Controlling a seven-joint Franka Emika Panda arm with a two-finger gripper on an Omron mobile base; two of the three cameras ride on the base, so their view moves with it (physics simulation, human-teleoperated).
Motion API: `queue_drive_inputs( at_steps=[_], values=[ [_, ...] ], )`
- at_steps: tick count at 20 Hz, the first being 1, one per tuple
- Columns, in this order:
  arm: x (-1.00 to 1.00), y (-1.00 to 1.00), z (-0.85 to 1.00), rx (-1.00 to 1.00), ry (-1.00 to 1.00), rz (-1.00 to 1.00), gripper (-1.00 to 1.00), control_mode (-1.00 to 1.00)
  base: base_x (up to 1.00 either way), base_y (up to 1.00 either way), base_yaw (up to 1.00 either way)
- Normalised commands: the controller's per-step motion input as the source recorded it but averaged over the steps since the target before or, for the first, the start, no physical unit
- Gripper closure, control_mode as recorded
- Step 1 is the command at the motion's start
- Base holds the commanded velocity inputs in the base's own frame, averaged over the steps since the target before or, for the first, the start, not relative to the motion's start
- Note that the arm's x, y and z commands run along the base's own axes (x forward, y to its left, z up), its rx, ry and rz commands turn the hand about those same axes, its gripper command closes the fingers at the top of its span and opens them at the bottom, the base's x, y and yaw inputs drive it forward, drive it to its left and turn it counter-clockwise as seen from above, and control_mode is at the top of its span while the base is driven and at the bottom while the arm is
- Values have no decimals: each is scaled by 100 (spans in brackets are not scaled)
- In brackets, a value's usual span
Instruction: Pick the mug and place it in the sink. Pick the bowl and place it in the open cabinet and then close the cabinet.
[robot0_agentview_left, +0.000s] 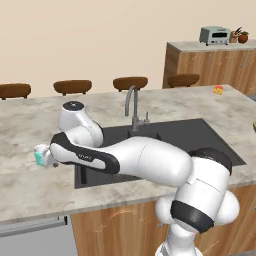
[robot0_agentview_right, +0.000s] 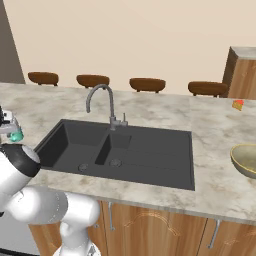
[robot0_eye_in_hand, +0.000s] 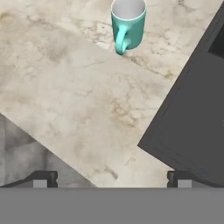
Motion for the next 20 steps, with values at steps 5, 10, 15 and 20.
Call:
queue_drive_inputs(
  at_steps=[5,10,15,20],
  values=[
    [42,16,-34,6,-8,1,-100,-100,0,0,0],
    [26,38,-23,2,-2,0,-100,-100,0,0,0],
    [13,36,-4,1,1,-6,-100,-100,0,0,0],
    [5,21,0,-1,0,-10,-100,-100,0,0,0]
  ],
)
